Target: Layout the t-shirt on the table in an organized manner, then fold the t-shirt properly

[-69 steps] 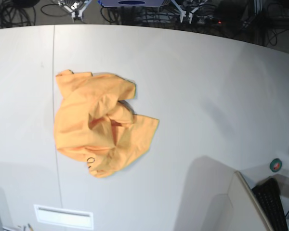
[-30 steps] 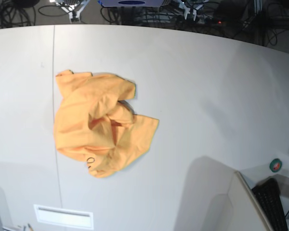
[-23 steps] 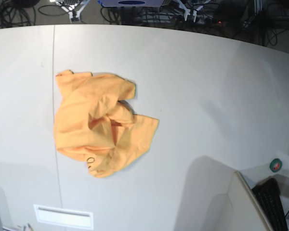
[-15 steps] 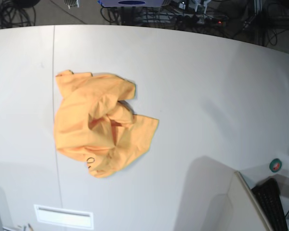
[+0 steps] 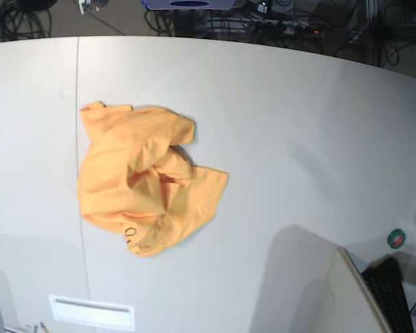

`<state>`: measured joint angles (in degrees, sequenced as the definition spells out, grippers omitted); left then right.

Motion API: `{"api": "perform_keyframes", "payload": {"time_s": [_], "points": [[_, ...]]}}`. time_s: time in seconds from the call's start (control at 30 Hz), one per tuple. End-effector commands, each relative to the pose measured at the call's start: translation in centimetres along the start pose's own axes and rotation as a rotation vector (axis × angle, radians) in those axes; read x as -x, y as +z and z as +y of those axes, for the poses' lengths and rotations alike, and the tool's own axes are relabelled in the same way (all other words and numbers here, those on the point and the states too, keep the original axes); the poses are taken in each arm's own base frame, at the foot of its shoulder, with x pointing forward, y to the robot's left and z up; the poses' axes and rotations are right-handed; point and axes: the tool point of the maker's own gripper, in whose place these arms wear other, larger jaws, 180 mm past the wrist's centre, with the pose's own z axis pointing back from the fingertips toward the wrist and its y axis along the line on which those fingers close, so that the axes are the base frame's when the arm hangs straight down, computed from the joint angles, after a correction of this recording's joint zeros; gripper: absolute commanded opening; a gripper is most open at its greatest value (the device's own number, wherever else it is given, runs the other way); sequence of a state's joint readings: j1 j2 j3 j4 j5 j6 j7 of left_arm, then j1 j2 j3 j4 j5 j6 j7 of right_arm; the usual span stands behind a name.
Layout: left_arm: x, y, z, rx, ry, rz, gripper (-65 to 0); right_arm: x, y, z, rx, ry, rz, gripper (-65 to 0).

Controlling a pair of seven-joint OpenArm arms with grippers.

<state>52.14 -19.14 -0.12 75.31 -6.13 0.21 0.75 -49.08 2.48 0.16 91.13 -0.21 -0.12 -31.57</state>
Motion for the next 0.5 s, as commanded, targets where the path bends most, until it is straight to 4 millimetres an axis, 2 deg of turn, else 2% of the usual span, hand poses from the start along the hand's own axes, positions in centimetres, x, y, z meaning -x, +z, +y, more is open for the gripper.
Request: {"api": "perform_keyframes", "payload": {"time_s": [0.0, 0.17, 0.23, 0.37, 0.43, 0.47], "points": [[-1.4, 1.0, 0.3, 0.012, 0.013, -0.048, -65.0, -0.9, 1.1, -0.1, -0.001, -0.002, -0.028, -65.0], [-8.9, 4.0, 0.7, 0.089, 0.178, -0.23, -65.0, -7.4, 6.2, -0.1, -0.002, -0.002, -0.195, -65.0], [-12.2, 5.0, 1.8, 0.096, 0.24, -0.308, -65.0, -10.5, 7.7, -0.1, -0.001, -0.003, -0.287, -65.0], [-17.8, 5.8, 7.0, 0.001, 0.37, -0.475, -65.0, -16.9, 8.7, 2.4, -0.059, 0.048, -0.425, -65.0], [-19.8, 6.0, 9.8, -0.065, 0.431, -0.55, -65.0, -19.9, 9.6, 4.9, -0.111, 0.102, -0.476, -65.0], [-20.1, 6.1, 11.2, -0.1, 0.458, -0.572, -65.0, -21.6, 10.2, 6.1, -0.134, 0.13, -0.512, -65.0]]}}
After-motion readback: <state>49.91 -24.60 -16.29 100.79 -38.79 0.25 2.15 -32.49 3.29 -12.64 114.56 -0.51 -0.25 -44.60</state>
